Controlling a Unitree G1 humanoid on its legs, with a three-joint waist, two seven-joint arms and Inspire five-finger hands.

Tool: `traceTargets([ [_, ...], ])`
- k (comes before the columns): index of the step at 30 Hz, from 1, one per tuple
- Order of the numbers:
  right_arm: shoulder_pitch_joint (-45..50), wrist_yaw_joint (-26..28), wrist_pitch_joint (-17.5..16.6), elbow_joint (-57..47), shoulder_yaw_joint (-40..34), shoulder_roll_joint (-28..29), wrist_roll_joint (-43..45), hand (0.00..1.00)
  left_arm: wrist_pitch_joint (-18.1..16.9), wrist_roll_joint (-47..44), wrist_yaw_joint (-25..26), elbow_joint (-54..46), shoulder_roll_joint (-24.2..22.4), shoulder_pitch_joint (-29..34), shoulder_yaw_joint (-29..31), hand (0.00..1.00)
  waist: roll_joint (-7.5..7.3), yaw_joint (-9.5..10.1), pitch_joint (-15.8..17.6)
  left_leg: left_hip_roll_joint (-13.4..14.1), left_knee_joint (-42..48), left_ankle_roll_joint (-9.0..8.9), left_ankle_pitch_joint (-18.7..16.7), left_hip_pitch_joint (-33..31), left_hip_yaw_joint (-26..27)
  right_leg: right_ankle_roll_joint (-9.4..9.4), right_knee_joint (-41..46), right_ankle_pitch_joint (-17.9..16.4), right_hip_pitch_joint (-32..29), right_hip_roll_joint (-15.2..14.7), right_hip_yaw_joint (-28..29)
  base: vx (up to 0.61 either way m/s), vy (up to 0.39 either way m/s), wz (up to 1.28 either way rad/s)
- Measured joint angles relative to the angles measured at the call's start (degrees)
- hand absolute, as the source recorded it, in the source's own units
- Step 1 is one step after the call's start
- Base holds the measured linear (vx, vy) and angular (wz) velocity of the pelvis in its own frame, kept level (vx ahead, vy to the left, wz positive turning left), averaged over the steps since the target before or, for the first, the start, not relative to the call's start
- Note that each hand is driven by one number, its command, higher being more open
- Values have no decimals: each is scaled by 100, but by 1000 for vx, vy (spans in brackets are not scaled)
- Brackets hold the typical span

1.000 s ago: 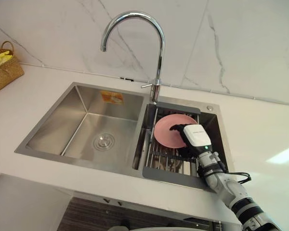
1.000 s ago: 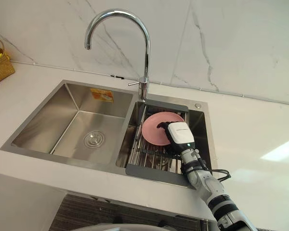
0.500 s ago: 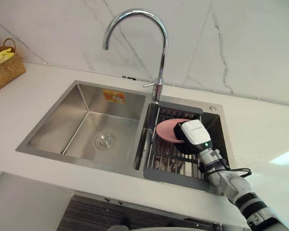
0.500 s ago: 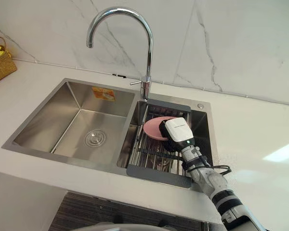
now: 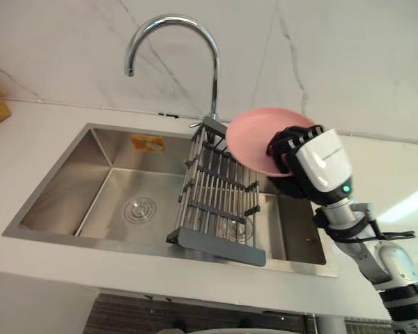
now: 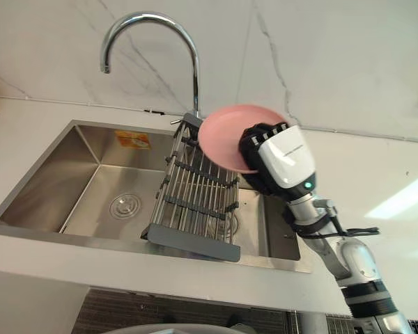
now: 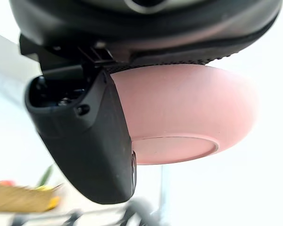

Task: Walk over to the sink, pick up the cup, carry it to the dishwasher, place the cup inside the dishwasher, then close the dishwasher door

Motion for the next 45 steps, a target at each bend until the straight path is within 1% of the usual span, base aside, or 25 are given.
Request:
traceTargets([
  [2,275,-159,65,10,-380,-2,-1,0,-10,-3,0,76,-6,-10,-17,100,9,-66,-8,4,-10,5,-30,33,117,-8,9,7,-23,6,109,-7,16,-29],
  [6,825,-524,139,13,-1146,11,4,0,-4,-2,0,148,-38,24,-51,100,57,-268,-55,28,-18,10,-106,84,380,-9,68,10,-139,33,372,-1,8,-33],
  [10,1123,-593,213,20,-1496,51,167,0,13,2,1,186,-27,44,-258,100,114,-401,-123,34,-17,-14,-143,153,567,-12,103,14,-199,51,573,9,-4,-29],
  [12,1283,-661,249,22,-1815,219,234,0,14,0,1,181,-27,53,-259,100,112,-431,-127,41,-14,-14,-170,195,659,-11,109,15,-201,64,653,-17,-16,-16],
  [17,1416,-870,372,90,-2398,417,615,0,84,-5,2,155,-34,50,-257,100,110,-463,-128,43,5,27,-227,237,822,-9,113,28,-239,83,814,-31,-13,-19],
  [18,1502,-965,441,128,-2633,486,742,0,151,-7,2,136,-37,51,-250,100,109,-499,-128,44,18,31,-258,236,876,-7,117,32,-265,87,868,-22,-13,-17],
  [20,1511,-1010,513,220,-2806,545,882,0,209,-8,2,135,-41,53,-250,100,109,-587,-129,43,22,25,-278,237,952,-4,131,37,-304,91,937,-17,-10,-24],
  [22,1520,-1090,569,381,-3039,719,1034,0,259,-10,2,132,-41,47,-250,100,110,-629,-129,46,48,20,-318,240,1083,-7,135,57,-365,108,1075,-8,-7,-35],
  [23,1532,-1153,605,497,-3171,892,1133,0,290,-14,3,131,-43,43,-250,100,110,-665,-121,51,83,15,-350,220,1156,-6,163,58,-423,114,1151,-8,-7,-34],
  [24,1542,-1232,681,593,-3194,1083,1276,0,328,-44,3,129,-34,39,-250,100,100,-722,-92,62,171,25,-401,146,1227,-4,213,56,-519,114,1224,-11,-7,-32],
  [25,1541,-1268,710,615,-3199,1197,1333,0,341,-77,3,126,-24,22,-247,100,120,-735,-66,69,228,33,-445,89,1259,-5,243,56,-580,114,1259,-33,-4,-34],
  [26,1540,-1372,763,654,-3211,1459,1358,0,369,-171,8,121,-19,-65,-232,100,106,-743,36,82,379,65,-519,-67,1341,-7,328,58,-761,109,1360,-52,-7,-26],
  [27,1541,-1437,828,670,-3197,1720,1431,0,422,-281,24,116,15,-264,-255,100,136,-760,186,90,561,101,-583,-262,1363,-15,389,73,-910,83,1390,-62,-6,-23],
  [28,1531,-1452,869,677,-3154,1826,1488,0,458,-280,40,121,12,-356,-274,100,141,-779,285,93,644,120,-611,-344,1378,-16,419,82,-982,73,1402,-77,-6,-14],
  [30,1562,-1449,1064,717,-2986,2268,1581,0,485,-472,122,127,-22,-507,-289,100,243,-813,570,129,934,139,-749,-566,1435,-19,460,112,-1145,61,1498,-47,0,-13],
  [31,1578,-1449,1088,761,-2952,2387,1634,0,485,-552,148,127,-27,-523,-287,100,277,-810,622,138,981,135,-777,-583,1441,-18,464,112,-1148,59,1503,9,4,-6],
  [33,1682,-1415,1169,1016,-2884,2828,1837,0,484,-688,256,117,-60,-560,-292,100,385,-804,722,163,1121,103,-835,-609,1455,10,502,88,-1146,53,1516,18,3,-1],
  [34,1727,-1409,1207,1077,-2885,2914,1851,0,484,-669,304,110,-70,-571,-290,100,410,-804,739,167,1148,95,-853,-615,1465,20,509,79,-1144,49,1517,40,10,0],
  [36,1902,-1446,1297,1278,-2901,3048,1930,0,476,-358,585,52,-125,-627,-260,100,455,-809,805,169,1213,78,-901,-624,1481,44,544,53,-1141,31,1520,0,0,0],
  [38,1987,-1657,1446,1560,-3035,3088,2228,0,500,27,946,-17,-146,-705,-252,100,462,-875,885,173,1294,74,-974,-608,1512,52,646,-3,-1149,17,1557,-17,20,-7],
  [41,1952,-2021,1444,1930,-3410,3184,3039,0,682,68,976,-47,-170,-748,-231,100,497,-915,957,181,1350,83,-1051,-591,1630,57,754,-53,-1221,19,1675,-26,13,-18],
  [43,1956,-2067,1445,2022,-3586,3336,3154,0,747,81,984,-62,-186,-755,-210,100,516,-986,1010,180,1333,87,-1055,-533,1683,55,795,-70,-1221,28,1726,-22,-2,-18],
  [45,1962,-2071,1446,2035,-3522,3493,3142,0,781,103,987,-28,-225,-756,-127,100,539,-1073,1036,181,1296,87,-1055,-454,1788,52,806,-71,-1223,58,1832,-28,-9,-24],
])
